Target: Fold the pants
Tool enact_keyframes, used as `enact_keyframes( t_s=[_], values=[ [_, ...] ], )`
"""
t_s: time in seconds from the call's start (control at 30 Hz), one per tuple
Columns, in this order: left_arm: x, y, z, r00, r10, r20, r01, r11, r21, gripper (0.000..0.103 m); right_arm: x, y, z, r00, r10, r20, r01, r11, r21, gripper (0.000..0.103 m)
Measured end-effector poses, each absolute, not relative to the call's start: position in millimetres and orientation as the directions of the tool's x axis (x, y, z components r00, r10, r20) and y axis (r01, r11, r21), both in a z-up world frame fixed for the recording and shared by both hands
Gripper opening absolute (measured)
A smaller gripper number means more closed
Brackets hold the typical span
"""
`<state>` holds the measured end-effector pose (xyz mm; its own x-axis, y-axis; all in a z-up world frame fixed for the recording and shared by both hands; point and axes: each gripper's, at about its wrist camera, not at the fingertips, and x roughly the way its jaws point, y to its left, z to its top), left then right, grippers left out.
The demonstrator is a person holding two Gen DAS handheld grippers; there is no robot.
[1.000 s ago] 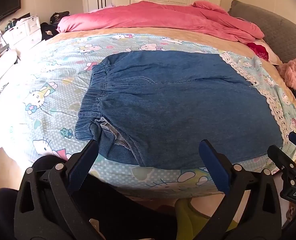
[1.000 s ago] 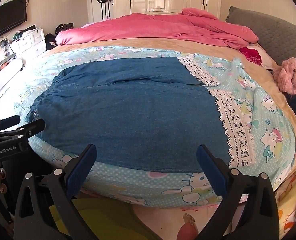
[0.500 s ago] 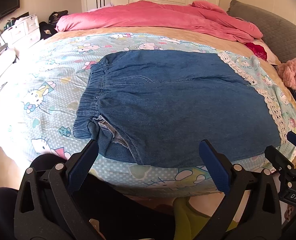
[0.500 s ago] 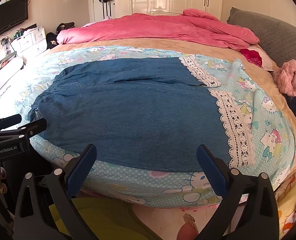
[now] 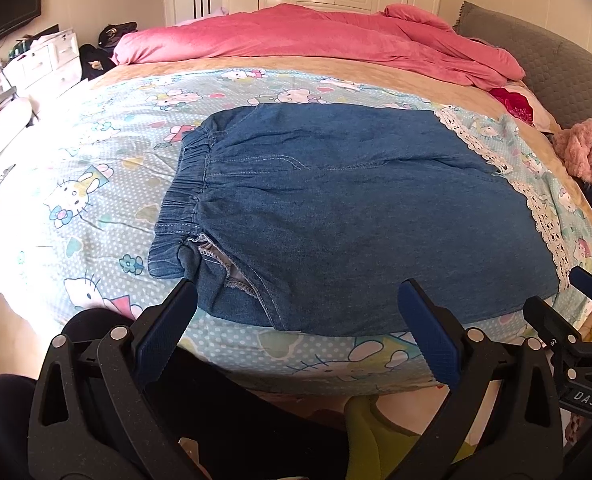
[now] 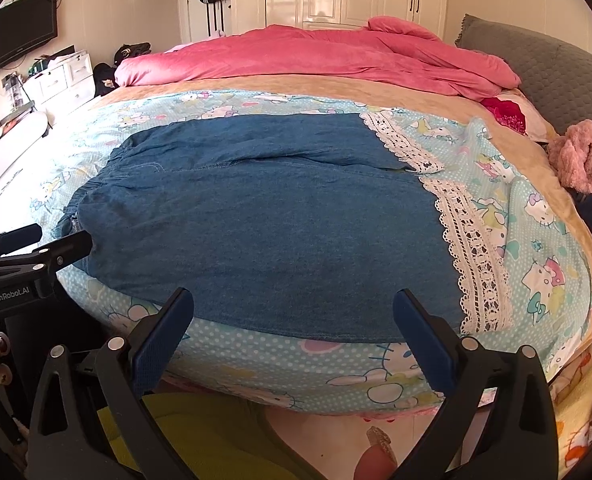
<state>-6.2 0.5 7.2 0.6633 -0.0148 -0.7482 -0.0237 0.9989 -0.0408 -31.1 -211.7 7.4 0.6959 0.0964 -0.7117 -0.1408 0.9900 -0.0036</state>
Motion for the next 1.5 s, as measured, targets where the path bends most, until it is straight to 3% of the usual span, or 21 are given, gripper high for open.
enact_keyframes(
  t_s=[1.5],
  values=[
    [3.3,11.2,1.1,0.652,0.001,-0.758,-0.056,0.997,-0.047,0.094,-7.0,-207.0,7.3,0.691,0.115,-0.714,-0.147,0.989,0.018,0.099]
  ],
)
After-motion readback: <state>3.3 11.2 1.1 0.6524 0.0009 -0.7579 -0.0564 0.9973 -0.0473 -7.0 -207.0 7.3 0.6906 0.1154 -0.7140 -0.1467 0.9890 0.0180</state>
